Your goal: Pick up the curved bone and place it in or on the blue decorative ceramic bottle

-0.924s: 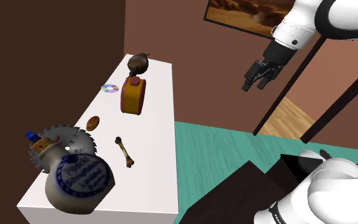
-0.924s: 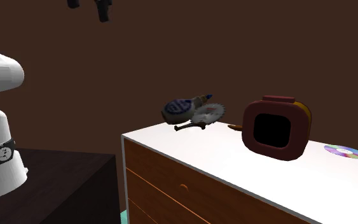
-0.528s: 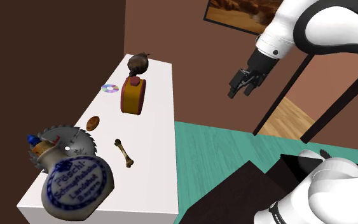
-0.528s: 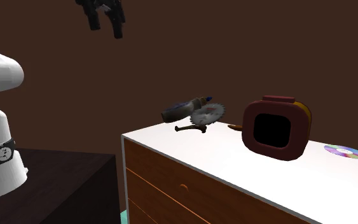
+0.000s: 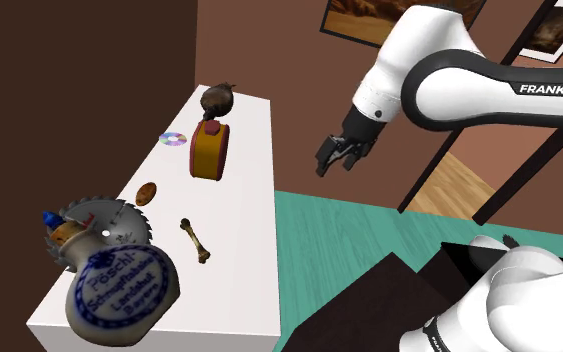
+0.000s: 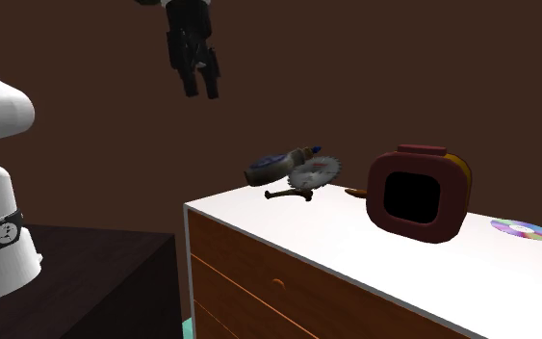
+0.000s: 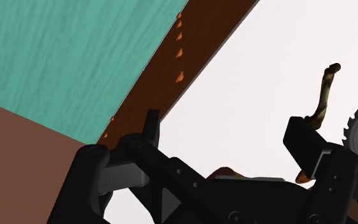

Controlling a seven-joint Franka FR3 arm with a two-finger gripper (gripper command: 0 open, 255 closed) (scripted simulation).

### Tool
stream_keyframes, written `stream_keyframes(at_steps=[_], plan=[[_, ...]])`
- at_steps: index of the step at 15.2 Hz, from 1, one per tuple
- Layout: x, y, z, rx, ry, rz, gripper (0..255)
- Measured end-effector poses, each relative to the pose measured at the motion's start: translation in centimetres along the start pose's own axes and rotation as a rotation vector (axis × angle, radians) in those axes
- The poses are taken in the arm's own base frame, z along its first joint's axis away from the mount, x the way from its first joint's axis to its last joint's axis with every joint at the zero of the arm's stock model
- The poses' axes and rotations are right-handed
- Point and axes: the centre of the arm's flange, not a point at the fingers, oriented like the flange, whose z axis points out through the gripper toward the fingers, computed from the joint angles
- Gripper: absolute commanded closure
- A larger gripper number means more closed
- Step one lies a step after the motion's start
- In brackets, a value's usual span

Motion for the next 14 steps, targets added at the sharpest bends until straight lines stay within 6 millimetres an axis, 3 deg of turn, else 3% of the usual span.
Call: stream_keyframes(at_steps=[14], plan=[[3.7,-12.3,12.3,0.026,0.026,-0.052,0]])
